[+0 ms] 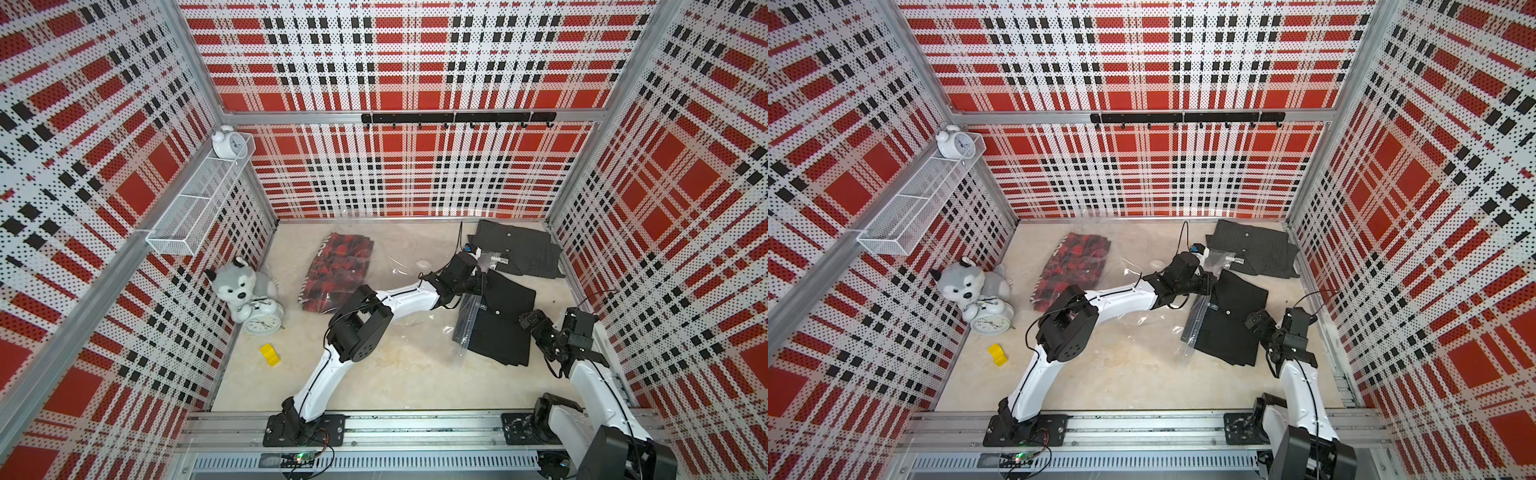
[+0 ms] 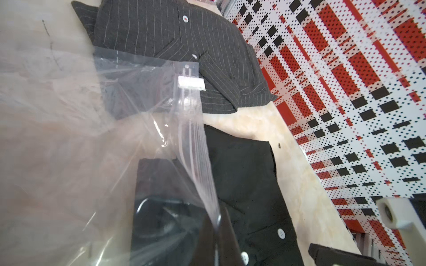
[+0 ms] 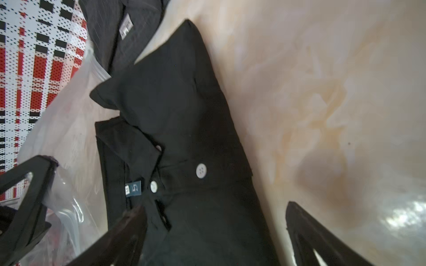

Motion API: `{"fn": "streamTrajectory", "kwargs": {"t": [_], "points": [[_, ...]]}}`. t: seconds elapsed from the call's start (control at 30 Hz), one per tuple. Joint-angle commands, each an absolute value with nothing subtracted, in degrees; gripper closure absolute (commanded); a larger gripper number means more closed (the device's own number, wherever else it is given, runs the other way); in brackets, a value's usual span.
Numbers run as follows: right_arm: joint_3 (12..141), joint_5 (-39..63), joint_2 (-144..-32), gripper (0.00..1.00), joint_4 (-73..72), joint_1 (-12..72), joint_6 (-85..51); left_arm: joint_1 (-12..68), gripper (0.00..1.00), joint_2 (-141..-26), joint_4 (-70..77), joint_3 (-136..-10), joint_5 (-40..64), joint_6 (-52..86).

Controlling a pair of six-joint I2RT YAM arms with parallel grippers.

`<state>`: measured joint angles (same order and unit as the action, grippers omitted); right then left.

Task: Place the folded shirt into the vacuum bag
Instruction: Place the shirt in the vacuum bag.

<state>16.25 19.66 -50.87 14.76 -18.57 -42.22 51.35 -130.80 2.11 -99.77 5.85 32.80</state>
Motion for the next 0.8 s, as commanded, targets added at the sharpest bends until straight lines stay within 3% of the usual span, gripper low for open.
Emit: {"fn": "streamTrajectory", "kwargs": {"t": [0.0,0.33,0.47,0.77], "points": [[11.84,26.88,-50.19,0.15,11.08,-18.63,-44.42,51.32,1.0,-129.57,3.6,-98.28,6.69,32.63],[6.79,31.63,-47.57,0.66,4.15,-11.53,-50.41,51.42,1.0,-127.27,5.25,-95.02,7.19,33.0],[7.39,31.62,-47.22,0.73,1.82,-7.02,-53.61,51.46,1.0,-126.85,5.6,-94.78,7.36,33.13],[8.28,27.97,-48.57,0.75,-1.68,3.2,-58.03,51.92,1.0,-125.48,6.15,-94.48,7.12,33.31]]}}
